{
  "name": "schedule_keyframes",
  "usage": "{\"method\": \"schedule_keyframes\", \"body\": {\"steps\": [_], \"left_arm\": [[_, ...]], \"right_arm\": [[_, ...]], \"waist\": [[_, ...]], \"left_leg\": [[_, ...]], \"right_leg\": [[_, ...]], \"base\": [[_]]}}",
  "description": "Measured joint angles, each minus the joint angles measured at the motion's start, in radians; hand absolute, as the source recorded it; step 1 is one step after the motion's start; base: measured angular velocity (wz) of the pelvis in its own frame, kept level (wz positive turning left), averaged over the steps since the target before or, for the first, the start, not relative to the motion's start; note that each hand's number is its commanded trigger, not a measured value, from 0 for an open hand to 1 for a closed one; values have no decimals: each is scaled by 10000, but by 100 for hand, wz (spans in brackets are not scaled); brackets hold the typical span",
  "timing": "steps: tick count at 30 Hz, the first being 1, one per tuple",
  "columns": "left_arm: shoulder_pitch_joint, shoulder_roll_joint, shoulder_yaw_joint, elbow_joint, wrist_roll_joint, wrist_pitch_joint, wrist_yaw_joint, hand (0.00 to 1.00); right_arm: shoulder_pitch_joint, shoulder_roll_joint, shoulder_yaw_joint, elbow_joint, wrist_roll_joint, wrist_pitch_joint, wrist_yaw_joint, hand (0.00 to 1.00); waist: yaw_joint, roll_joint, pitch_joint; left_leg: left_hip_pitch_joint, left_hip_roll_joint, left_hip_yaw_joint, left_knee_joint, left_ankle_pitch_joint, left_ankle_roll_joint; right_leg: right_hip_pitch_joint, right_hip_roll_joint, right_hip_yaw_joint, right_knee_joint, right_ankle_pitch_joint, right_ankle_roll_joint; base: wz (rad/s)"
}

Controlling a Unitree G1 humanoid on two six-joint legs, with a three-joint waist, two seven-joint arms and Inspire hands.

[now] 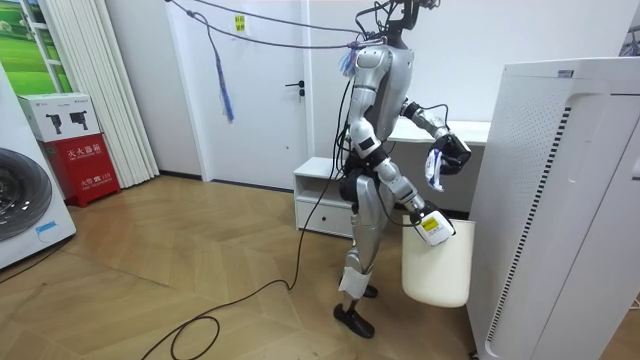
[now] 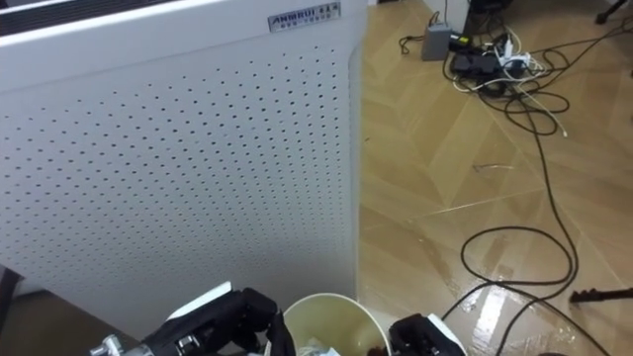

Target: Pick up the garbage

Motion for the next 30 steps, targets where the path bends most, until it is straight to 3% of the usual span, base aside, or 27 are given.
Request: {"method": "schedule_keyframes", "body": {"steps": [1, 2, 3, 4, 5, 13, 21, 30], "left_arm": [[-27, -2, 2, 0, 0, 0, 0, 89], [-38, -21, 20, 0, 2, -2, 2, 58], [-38, -34, 32, 1, 17, -7, 6, 38], [-42, -52, 50, 4, 117, -37, 13, 11], [-43, -55, 58, 6, 126, -38, 15, 0], [-155, -71, 60, 184, 125, -70, 92, 0], [-294, -441, 57, 336, 109, -352, 680, 0], [-461, -702, 59, 339, 95, -367, 944, 0]], "right_arm": [[0, 2, 0, -30, 1, -6, 17, 100], [0, 13, -1, -34, -3, -21, 43, 100], [1, 20, 0, -35, -4, -33, 60, 100], [14, 36, 0, -34, -14, -83, 63, 100], [23, 41, 0, -34, -14, -110, 68, 100], [31, 100, 2, -32, -12, -202, 67, 100], [53, 133, 84, -19, -13, -218, 13, 100], [181, 176, 96, -20, -38, -296, -58, 100]], "waist": [[5, 0, 0], [3, -3, 1], [1, -3, 1], [-6, -3, 1], [-11, -3, 1], [-33, -17, 8], [-28, -46, 23], [-31, -97, 5]], "left_leg": [[-44, -3, 1, 24, 0, 0], [-65, -6, 7, 27, 0, 0], [-70, -7, 10, 27, 0, 0], [-76, -6, 12, 27, 0, 0], [-76, -4, 12, 27, 0, 0], [-75, -1, 12, 24, 0, 0], [-66, 2, 87, 23, 0, 0], [-74, 9, 137, 32, 0, 0]], "right_leg": [[-32, -2, 1, -5, 2, -3], [-55, -2, 15, -4, 6, -9], [-60, -1, 17, -4, 6, -10], [-65, 2, 19, -6, 7, -11], [-65, 4, 19, -6, 8, -13], [-61, 5, 22, -21, 13, -20], [-69, 2, 44, -7, 13, -20], [-125, 10, 106, 45, 15, -24]], "base": [[0], [0], [0], [0], [0], [0], [0], [-2]]}}
